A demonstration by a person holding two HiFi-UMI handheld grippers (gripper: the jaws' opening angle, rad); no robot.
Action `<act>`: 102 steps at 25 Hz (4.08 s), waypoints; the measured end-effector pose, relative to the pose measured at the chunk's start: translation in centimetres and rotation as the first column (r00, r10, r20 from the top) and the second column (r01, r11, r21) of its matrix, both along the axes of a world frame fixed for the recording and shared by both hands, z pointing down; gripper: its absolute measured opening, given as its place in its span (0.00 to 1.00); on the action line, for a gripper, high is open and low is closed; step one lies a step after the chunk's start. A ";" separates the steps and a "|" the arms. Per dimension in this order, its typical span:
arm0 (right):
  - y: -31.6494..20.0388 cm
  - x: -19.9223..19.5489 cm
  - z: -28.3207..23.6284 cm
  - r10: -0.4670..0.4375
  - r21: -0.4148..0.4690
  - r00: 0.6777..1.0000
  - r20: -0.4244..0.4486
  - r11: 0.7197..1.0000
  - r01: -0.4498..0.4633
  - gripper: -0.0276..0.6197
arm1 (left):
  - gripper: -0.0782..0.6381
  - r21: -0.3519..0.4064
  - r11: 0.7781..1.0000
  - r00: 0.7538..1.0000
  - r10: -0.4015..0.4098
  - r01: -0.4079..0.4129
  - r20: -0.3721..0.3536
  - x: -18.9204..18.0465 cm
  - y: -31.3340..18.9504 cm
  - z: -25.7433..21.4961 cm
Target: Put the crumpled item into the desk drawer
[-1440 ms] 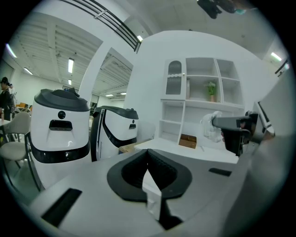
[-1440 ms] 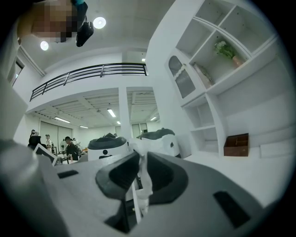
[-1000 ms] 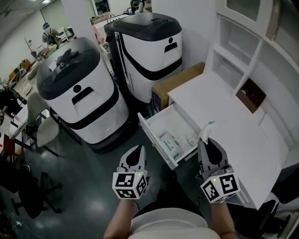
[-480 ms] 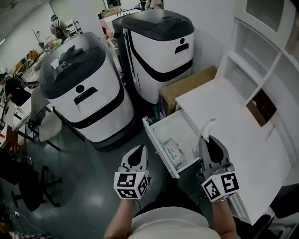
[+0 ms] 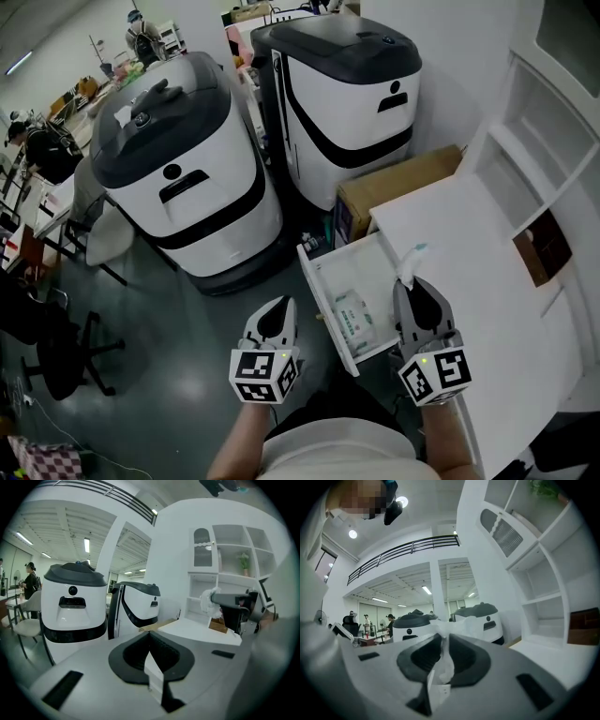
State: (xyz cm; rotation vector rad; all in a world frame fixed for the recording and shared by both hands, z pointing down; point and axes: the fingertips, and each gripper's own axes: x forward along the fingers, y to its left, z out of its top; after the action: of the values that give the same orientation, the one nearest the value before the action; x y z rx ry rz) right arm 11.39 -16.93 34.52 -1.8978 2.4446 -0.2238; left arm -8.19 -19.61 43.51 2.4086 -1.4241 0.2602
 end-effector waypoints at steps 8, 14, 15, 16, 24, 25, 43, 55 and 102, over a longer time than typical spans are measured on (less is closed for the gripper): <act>-2.6 -1.1 2.8 -0.081 -0.061 0.996 0.022 0.995 0.083 0.13 | 0.10 -0.021 0.998 0.998 -0.064 0.065 0.020 -0.7 -0.6 0.7; -4.0 -2.2 5.5 -0.129 -0.124 0.991 0.036 0.983 0.133 0.13 | 0.10 -0.052 0.992 0.993 -0.115 0.117 0.028 -1.6 -0.3 1.6; -4.2 -2.4 6.0 -0.135 -0.136 0.990 0.037 0.981 0.139 0.13 | 0.10 -0.058 0.990 0.992 -0.123 0.125 0.030 -1.8 -0.3 1.8; -4.4 -2.6 6.5 -0.140 -0.148 0.989 0.037 0.978 0.144 0.13 | 0.10 -0.064 0.989 0.991 -0.131 0.133 0.031 -2.0 -0.2 1.9; -5.7 -3.1 11.5 -0.160 -0.265 0.986 0.051 0.950 0.168 0.13 | 0.10 -0.091 0.980 0.984 -0.173 0.176 0.045 -2.9 -0.3 2.9; -5.9 -3.1 12.3 -0.159 -0.283 0.986 0.052 0.944 0.168 0.13 | 0.10 -0.096 0.979 0.983 -0.176 0.180 0.047 -3.0 -0.4 3.1; -6.4 -0.3 26.1 -0.165 -0.580 0.981 -0.100 0.811 0.077 0.13 | 0.10 -0.155 0.976 0.987 -0.144 0.153 0.069 -0.6 -2.3 5.5; -7.0 1.2 32.3 -0.206 -0.719 0.964 -0.165 0.695 0.025 0.13 | 0.10 -0.184 0.973 0.989 -0.123 0.136 0.080 0.5 -4.1 6.3; -4.1 2.0 41.4 -0.280 -0.898 0.946 -0.162 0.439 -0.024 0.20 | 0.10 -0.244 0.953 0.981 -0.158 0.181 0.114 -0.2 -3.5 8.3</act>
State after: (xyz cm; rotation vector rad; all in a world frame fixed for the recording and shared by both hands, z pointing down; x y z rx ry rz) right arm 13.36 -21.07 75.93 -2.0905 2.9737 -1.7116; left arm -8.44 -23.13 51.85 2.0804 -1.5259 0.4860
